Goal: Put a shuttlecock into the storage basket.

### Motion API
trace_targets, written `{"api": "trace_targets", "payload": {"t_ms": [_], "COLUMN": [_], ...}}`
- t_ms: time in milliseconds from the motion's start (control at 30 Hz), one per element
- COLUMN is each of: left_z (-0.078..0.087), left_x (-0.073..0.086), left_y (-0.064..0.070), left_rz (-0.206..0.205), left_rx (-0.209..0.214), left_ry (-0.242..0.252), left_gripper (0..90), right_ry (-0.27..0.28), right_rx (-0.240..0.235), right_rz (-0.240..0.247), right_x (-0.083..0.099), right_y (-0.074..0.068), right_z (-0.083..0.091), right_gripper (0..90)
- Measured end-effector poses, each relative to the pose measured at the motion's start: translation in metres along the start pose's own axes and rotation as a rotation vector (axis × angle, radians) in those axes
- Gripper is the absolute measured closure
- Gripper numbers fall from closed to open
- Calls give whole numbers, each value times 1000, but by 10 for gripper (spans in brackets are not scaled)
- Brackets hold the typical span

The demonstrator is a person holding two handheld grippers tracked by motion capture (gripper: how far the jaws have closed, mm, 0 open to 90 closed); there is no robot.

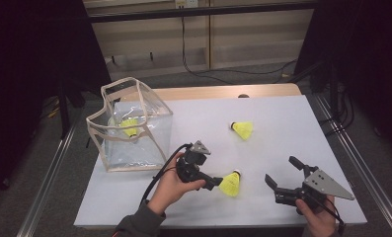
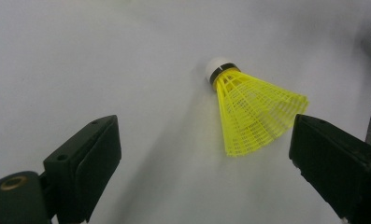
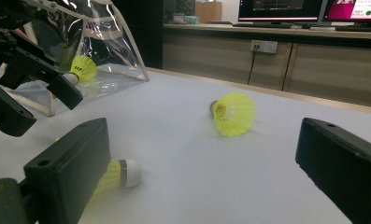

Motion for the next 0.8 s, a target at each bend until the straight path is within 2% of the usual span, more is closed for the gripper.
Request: {"api": "trace_targets", "payload": {"t_ms": [800], "left_z": [-13], "left_x": [7], "left_y": [6], "left_rz": [-25], "left_rx": [-1], "left_ry": [-9], "left_gripper": [100], "right_ry": [-1], "right_rx": [0], "right_rz": [0], "right_x": [-1], "right_y": [-1], "right_z": [0], "right_gripper": [30]}}
Point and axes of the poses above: each handheld gripper's, and its own axes: z roughly backward along the jaws, x roughly out of its underside, y roughly to its right, the point moved 4 cm from there along -z, roughly forward along the jaws, and after that the axes turned 14 degrees about z, right-handed, at the moved point
